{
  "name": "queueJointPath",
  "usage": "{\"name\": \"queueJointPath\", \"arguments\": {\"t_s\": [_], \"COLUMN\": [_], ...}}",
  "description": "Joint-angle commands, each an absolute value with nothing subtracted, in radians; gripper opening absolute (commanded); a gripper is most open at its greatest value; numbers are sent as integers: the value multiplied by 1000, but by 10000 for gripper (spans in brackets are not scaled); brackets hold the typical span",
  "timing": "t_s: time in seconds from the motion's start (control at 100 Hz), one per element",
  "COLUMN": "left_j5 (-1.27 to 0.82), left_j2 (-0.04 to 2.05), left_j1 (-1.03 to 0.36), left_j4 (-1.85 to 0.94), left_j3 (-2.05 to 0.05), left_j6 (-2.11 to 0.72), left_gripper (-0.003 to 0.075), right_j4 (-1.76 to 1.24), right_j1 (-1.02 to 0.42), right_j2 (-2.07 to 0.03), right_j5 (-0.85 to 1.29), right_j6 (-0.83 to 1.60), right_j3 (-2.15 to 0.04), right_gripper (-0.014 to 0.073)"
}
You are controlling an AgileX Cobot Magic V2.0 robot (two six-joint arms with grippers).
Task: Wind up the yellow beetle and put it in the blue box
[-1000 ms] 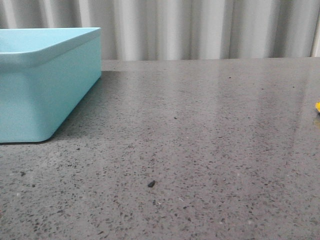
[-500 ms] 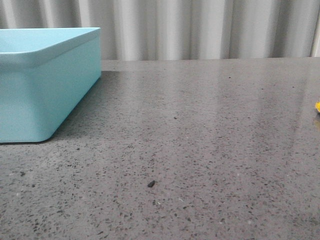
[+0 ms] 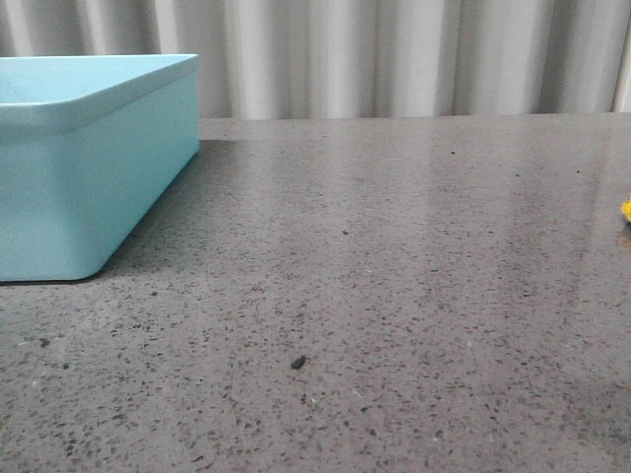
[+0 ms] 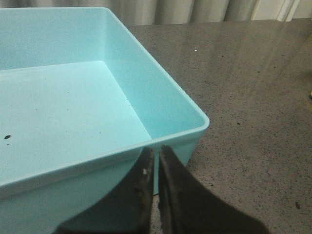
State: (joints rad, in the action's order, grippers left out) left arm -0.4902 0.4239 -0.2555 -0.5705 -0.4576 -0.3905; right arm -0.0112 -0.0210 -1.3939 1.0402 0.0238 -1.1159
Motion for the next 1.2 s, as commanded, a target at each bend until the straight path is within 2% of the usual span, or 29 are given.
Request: {"name": "queueJointPath", "arguments": {"t_s": [0.0, 1.19], "left_j5": [-434, -434], "left_j2": [437, 437], "left_j1": [-265, -265], "left_j4": [-585, -579], "left_j3": [-494, -494], "left_j6": [-388, -388], "left_gripper": [-21, -21], "right_j4": [0, 44], "right_j1": [-14, -13], "right_j2": [-1376, -1433], "right_j5": [998, 969], "right_j6": [20, 20], "right_j3": [-1147, -1147], "right_gripper": [-53, -53]}}
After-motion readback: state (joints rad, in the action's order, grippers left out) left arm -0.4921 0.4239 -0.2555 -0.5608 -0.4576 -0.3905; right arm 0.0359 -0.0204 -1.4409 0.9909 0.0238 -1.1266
